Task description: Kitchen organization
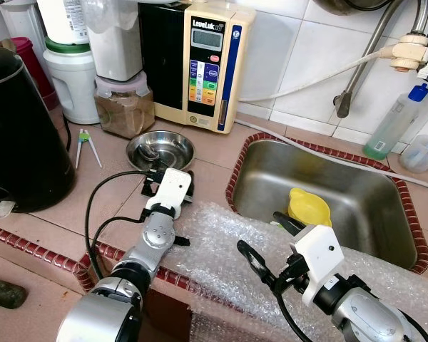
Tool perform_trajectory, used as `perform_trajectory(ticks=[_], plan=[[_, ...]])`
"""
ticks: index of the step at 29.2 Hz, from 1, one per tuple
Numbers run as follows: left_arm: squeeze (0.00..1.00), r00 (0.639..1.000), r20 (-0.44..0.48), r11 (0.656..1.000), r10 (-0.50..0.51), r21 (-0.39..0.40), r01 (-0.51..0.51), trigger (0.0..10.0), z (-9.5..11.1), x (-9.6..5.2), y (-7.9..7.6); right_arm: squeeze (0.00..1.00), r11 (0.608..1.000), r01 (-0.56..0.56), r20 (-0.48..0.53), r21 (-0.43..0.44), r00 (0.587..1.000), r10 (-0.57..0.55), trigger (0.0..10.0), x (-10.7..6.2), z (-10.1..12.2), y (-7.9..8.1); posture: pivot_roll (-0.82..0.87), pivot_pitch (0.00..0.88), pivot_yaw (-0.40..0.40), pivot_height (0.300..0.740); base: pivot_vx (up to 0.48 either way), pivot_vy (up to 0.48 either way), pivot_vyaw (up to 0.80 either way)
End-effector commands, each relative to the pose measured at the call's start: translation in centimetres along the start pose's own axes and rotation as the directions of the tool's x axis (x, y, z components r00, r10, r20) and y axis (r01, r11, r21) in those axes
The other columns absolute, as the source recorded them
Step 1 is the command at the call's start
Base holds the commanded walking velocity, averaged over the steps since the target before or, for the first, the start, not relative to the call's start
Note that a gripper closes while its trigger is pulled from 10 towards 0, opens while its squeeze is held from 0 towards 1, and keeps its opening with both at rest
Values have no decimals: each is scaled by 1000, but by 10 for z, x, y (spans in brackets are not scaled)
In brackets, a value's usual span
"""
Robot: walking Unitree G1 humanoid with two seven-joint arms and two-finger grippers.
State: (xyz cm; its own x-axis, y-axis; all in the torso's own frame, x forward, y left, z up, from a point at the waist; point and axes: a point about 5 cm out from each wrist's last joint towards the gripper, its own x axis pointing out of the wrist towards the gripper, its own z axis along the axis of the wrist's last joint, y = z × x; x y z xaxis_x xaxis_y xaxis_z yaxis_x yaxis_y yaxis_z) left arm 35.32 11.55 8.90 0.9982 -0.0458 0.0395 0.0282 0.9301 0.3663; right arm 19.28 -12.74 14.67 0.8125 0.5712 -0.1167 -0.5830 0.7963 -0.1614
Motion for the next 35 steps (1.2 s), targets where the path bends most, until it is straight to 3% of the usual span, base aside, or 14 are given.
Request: perform_trajectory(ticks=[1, 2, 6, 7, 35], plan=[[0, 998, -60, 1000, -9, -2, 9, 4941, -8, -2, -1, 0, 1000, 7, 12, -27, 1000, -7, 10000, -1, 6, -2, -108, 0, -73, 740, 0, 0, 0], [0, 998, -60, 1000, -9, -2, 9, 4941, -8, -2, -1, 0, 1000, 7, 12, -27, 1000, -7, 10000, -1, 6, -2, -108, 0, -73, 740, 0, 0, 0], [0, 998, -63, 1000, -11, -13, 10, 471, -9, -2, 0, 0, 1000, 5, 13, -30, 1000, -5, 10000, 0, 6, -1, -106, 0, -71, 740, 0, 0, 0], [0, 998, -61, 1000, -18, -15, 17, 0, -9, -2, 0, 0, 1000, 5, 13, -31, 1000, -5, 10000, 0, 6, -1, -106, 0, -70, 740, 0, 0, 0], [0, 998, -56, 1000, -25, -14, 24, 0, -8, -2, -1, 0, 999, 7, 13, -34, 1000, -6, 10000, 1, 6, -2, -104, 0, -71, 740, 0, 0, 0]])
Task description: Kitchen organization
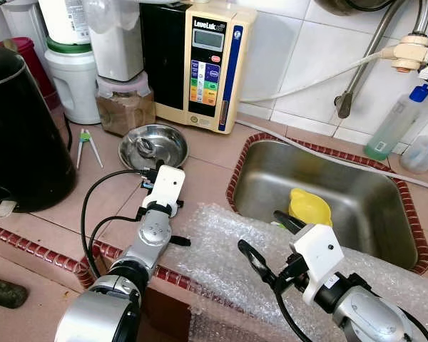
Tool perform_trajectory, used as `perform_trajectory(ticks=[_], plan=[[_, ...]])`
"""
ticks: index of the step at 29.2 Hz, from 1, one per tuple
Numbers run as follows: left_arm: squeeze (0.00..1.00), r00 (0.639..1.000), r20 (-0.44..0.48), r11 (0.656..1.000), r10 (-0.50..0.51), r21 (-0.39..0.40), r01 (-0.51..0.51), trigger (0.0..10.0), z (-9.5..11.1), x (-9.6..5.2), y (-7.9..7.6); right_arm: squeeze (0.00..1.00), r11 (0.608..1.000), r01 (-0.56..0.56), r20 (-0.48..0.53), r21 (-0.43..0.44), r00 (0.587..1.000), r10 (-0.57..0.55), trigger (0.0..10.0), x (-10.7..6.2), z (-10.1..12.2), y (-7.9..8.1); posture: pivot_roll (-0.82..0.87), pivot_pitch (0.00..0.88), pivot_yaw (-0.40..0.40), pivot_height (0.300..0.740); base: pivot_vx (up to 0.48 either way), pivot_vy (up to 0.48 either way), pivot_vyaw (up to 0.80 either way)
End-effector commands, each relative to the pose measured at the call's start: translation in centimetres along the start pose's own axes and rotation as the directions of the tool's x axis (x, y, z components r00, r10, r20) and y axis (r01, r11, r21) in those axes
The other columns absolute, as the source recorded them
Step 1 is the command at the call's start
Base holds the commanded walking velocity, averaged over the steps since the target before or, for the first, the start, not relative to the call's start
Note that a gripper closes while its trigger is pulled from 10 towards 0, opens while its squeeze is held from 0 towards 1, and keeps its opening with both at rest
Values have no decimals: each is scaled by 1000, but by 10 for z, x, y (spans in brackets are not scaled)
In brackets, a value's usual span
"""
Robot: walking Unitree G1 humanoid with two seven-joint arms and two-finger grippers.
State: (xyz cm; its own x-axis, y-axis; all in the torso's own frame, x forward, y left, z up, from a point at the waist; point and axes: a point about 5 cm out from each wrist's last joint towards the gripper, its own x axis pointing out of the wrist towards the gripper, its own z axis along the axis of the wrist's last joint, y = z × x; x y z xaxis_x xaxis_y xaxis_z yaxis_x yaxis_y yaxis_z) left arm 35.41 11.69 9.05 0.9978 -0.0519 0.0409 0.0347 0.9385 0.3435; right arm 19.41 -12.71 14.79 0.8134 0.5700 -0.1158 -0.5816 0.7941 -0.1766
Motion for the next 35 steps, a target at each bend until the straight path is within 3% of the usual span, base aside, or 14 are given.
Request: perform_trajectory(ticks=[1, 8, 9, 10, 14, 15, 16, 20, 28, 31, 35], plan=[[0, 998, -60, 1000, -18, 10, 19, 0, -9, -3, -2, 0, 1000, 5, 12, -19, 1000, -5, 10000, 0, 4, -1, -104, 0, -71, 740, 0, 0, 0], [0, 998, -54, 1000, -19, 18, 20, 0, -8, -3, -2, 0, 1000, 6, 12, -20, 1000, -6, 10000, 0, 4, -1, -102, 0, -70, 740, 0, 0, 0], [0, 989, 12, 986, -146, 80, 145, 2078, -7, -6, -5, 0, 1000, 3, 17, -28, 1000, -2, 10000, 6, 2, -5, -54, 0, -71, 740, 0, 0, 0], [0, 982, 27, 978, -185, 102, 181, 2157, -6, -8, -6, 0, 1000, 2, 19, -30, 1000, -1, 10000, 8, 2, -6, -52, 0, -70, 740, 0, 0, 0], [0, 981, 37, 976, -188, 119, 183, 1882, -7, -8, -2, 0, 999, 4, 22, -34, 1000, -3, 10000, 11, 1, -8, -46, 0, -70, 740, 0, 0, 0], [0, 982, 34, 975, -187, 127, 181, 1294, -8, -8, 0, 0, 999, 5, 24, -36, 1000, -4, 10000, 11, 1, -9, -43, 0, -69, 740, 0, 0, 0], [0, 982, 34, 975, -186, 127, 180, 0, -8, -8, 1, 0, 999, 5, 24, -37, 1000, -4, 10000, 12, 1, -9, -42, 0, -69, 740, 0, 0, 0], [0, 984, 38, 977, -172, 132, 165, 0, -10, -9, 8, 0, 999, 5, 28, -41, 1000, -4, 10000, 14, 1, -10, -37, 0, -68, 740, 0, 0, 0], [0, 993, 109, 989, -49, 144, 33, 0, -6, -9, 29, 0, 998, 22, 43, -58, 999, -20, 10000, 20, 0, -14, -12, 0, -62, 740, 0, 0, 0], [0, 992, 119, 989, -36, 149, 18, 0, -4, -8, 32, 0, 998, 27, 47, -65, 999, -24, 10000, 22, -1, -16, -7, 0, -61, 740, 0, 0, 0], [0, 978, 201, 994, -61, 97, 42, 0, 10, -6, 31, 0, 994, 54, 62, -98, 997, -48, 10000, 27, -1, -23, 17, 0, -57, 740, 0, 0, 0]])
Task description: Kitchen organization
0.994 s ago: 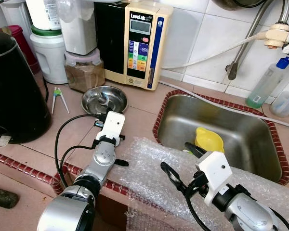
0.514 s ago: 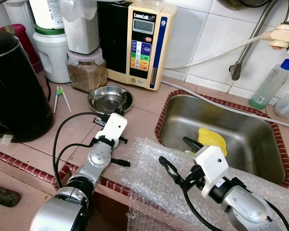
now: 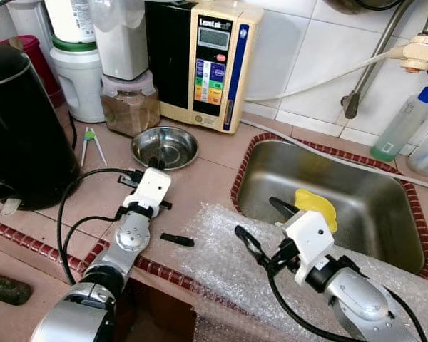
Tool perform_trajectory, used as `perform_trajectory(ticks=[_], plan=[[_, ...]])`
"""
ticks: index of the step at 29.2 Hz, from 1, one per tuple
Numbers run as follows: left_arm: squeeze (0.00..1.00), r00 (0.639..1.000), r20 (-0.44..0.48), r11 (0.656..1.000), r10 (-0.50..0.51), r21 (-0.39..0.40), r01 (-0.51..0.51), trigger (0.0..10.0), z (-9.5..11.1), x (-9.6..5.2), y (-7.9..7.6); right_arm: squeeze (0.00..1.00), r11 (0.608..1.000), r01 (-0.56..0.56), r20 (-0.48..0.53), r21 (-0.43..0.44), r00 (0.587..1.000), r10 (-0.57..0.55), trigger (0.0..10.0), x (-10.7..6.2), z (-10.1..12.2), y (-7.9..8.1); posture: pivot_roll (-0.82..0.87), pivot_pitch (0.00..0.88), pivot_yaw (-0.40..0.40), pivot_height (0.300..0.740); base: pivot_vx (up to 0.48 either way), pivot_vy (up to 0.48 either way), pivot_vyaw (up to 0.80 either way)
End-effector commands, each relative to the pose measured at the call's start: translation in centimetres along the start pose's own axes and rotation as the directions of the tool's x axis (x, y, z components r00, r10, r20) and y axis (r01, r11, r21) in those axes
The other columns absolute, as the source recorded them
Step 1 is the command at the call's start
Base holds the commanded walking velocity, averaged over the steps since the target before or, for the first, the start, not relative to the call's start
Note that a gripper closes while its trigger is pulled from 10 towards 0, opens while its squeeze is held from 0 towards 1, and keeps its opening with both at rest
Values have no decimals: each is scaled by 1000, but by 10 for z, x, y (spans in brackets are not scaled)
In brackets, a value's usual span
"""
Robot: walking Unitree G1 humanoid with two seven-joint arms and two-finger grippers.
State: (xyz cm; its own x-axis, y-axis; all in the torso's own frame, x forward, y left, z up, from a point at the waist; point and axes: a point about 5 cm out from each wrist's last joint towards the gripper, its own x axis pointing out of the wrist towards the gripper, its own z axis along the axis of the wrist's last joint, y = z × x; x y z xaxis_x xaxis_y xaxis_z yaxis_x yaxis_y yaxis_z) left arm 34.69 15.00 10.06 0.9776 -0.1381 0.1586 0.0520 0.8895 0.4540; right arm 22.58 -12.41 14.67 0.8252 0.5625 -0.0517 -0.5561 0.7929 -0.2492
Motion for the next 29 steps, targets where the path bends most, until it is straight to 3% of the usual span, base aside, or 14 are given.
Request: perform_trajectory(ticks=[1, 10, 14, 16, 20, 24, 29], plan=[[0, 997, 76, 999, -21, -32, 24, 0, 14, 4, -4, 0, 999, 26, -1, -40, 1000, -26, 10000, 0, -1, -8, 20, 0, -56, 740, 0, 0, 0], [0, 968, 216, 980, -128, -120, 157, 0, 39, -4, -27, 0, 985, -6, -29, -175, 1000, 1, 10000, 4, -8, -24, 48, 0, -60, 740, 0, 0, 0], [0, 953, 229, 965, -197, -125, 230, 0, 43, -9, -32, 0, 971, -32, -35, -238, 999, 25, 10000, 5, -9, -25, 56, 0, -65, 740, 0, 0, 0], [0, 926, 231, 937, -299, -115, 331, 0, 46, -17, -36, 0, 944, -54, -36, -327, 998, 45, 10000, 8, -9, -31, 65, 0, -70, 740, 0, 0, 0], [0, 904, 221, 909, -366, -122, 398, 0, 47, -19, -37, 0, 931, -60, -32, -361, 998, 52, 10000, 11, -8, -38, 70, 0, -75, 740, 0, 0, 0], [0, 839, 227, 847, -494, -93, 524, 0, 55, -21, -40, 0, 899, -78, -28, -432, 997, 73, 10000, 18, -6, -45, 78, 0, -78, 740, 0, 0, 0], [0, 781, 258, 790, -568, -94, 606, 0, 69, -24, -44, 0, 853, -142, -55, -502, 990, 133, 10000, 28, -12, -49, 79, 0, -75, 740, 0, 0, 0]])
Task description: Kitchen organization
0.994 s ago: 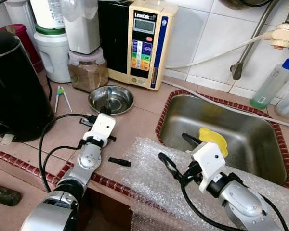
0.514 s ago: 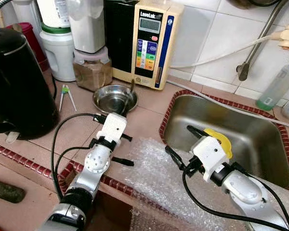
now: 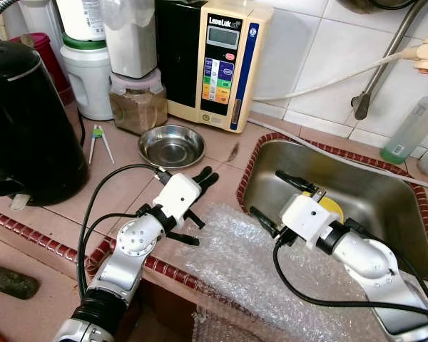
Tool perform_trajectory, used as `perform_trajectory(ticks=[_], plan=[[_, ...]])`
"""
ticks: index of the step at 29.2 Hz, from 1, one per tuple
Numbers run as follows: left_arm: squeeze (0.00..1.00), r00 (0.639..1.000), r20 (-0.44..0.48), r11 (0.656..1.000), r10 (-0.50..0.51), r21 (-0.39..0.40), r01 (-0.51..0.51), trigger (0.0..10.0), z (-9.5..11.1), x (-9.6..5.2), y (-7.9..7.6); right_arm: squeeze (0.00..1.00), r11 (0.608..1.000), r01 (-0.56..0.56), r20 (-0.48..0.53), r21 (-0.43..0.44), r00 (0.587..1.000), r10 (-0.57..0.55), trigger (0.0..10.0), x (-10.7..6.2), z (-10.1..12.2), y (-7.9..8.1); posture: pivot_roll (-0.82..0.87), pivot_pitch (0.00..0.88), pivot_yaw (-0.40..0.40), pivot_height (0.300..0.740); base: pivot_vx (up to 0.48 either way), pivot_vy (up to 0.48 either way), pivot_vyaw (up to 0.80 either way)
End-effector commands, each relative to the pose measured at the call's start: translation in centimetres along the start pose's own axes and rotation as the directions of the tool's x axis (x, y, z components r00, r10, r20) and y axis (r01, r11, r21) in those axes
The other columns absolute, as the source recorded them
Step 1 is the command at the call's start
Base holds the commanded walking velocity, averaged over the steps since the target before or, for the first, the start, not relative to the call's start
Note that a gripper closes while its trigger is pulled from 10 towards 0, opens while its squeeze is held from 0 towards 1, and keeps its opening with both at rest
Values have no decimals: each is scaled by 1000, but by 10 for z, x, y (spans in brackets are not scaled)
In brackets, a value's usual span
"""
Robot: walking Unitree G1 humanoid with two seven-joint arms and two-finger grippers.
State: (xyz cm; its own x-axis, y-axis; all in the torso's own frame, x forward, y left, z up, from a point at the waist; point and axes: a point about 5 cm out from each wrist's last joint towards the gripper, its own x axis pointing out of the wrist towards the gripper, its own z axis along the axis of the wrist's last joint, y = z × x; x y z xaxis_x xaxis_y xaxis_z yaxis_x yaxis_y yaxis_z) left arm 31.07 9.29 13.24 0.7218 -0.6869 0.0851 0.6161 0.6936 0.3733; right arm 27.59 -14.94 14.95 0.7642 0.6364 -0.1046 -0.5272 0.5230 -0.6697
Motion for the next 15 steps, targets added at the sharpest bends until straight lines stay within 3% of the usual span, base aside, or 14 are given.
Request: perform_trajectory(ticks=[1, 9, 11, 15], plan=[[0, 997, 37, 998, -62, -3, 62, 0, 10, 5, -8, 0, 998, -45, -12, -43, 999, 45, 10000, 2, -5, 1, 79, 0, -75, 740, 0, 0, 0], [0, 982, 68, 984, -175, -35, 177, 0, 24, 4, -18, 0, 989, -96, -14, -113, 995, 95, 10000, 17, -16, -7, 84, 0, -73, 740, 0, 0, 0], [0, 979, 55, 980, -196, -29, 198, 0, 24, 4, -20, 0, 981, -111, 0, -161, 994, 112, 10000, 24, -14, -9, 87, 0, -72, 740, 0, 0, 0], [0, 976, 64, 977, -206, -35, 209, 0, 26, 2, -22, 0, 980, -101, 21, -174, 994, 106, 10000, 31, -11, -13, 92, 0, -74, 740, 0, 0, 0]])
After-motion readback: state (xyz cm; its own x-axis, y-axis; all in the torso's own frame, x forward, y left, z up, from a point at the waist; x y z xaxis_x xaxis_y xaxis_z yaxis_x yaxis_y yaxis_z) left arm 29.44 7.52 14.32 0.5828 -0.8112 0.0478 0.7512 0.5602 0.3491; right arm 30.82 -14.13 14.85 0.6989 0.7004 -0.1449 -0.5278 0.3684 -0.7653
